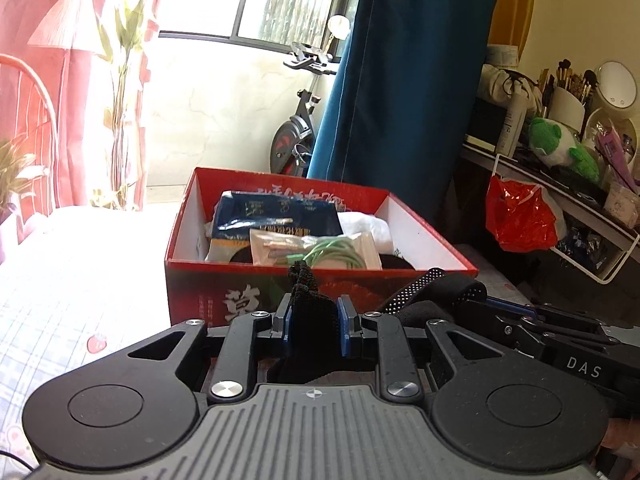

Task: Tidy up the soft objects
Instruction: 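Lift the black strapped item with both grippers over the red box, then lower the black strapped item into the box and open both grippers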

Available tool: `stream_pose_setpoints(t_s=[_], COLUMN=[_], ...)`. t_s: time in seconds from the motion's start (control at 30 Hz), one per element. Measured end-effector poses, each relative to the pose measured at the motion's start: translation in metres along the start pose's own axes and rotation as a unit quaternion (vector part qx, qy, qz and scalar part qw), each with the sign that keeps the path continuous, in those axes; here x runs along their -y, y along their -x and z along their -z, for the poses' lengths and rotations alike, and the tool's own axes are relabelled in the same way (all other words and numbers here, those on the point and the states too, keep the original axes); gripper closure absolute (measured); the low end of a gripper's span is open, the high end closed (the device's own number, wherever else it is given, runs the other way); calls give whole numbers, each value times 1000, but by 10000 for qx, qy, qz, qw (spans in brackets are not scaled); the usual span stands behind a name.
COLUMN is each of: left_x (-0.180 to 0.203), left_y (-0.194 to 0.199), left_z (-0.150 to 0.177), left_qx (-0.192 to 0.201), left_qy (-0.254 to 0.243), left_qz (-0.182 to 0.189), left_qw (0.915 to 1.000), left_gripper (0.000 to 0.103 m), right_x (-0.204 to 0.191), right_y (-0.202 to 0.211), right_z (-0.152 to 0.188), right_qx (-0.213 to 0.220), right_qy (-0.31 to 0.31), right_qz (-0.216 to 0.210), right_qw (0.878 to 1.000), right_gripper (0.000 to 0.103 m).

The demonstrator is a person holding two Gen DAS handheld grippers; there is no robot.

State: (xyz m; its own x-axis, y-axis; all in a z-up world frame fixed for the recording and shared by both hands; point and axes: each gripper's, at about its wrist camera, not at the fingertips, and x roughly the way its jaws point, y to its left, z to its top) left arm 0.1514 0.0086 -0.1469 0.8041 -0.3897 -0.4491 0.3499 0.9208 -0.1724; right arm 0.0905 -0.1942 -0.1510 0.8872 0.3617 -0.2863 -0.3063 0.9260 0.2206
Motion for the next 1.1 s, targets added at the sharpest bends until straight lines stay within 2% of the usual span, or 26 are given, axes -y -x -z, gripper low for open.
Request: stream_pose_setpoints(t_s=[0.13, 0.37, 0.63, 0.77, 0.93, 1.0, 1.1], left_x=[-7, -16, -42, -48, -57, -59, -59], left_y=[-14, -52, -100, -126, -155, -164, -175], left_z=[-26, -66, -111, -127, -138, -139, -139], left_qx=[-6, -38, -282, -411, -479, -504, -487], left_qy=[104, 43, 299, 158, 256, 251, 101], left_qz=[158, 160, 282, 160, 55, -42, -305], left_qw=[9998, 9999, 9988, 9989, 9985, 9984, 9983], left_gripper=[80, 80, 80, 79, 79, 75, 59], right_x=[7, 21, 43, 54, 62, 65, 72], right_y=[-11, -44, -102, -132, -170, -181, -196], right_z=[-23, -61, -106, -123, -133, -134, -134], right_qx=[103, 132, -253, -360, -554, -602, -690], right_qy=[-23, 68, 11, -1, -33, -39, -127], right_qz=[-19, -15, -22, 41, 184, 252, 377], right_qw=[9999, 9999, 9997, 9993, 9983, 9979, 9968], right_gripper=[90, 90, 90, 90, 90, 90, 90])
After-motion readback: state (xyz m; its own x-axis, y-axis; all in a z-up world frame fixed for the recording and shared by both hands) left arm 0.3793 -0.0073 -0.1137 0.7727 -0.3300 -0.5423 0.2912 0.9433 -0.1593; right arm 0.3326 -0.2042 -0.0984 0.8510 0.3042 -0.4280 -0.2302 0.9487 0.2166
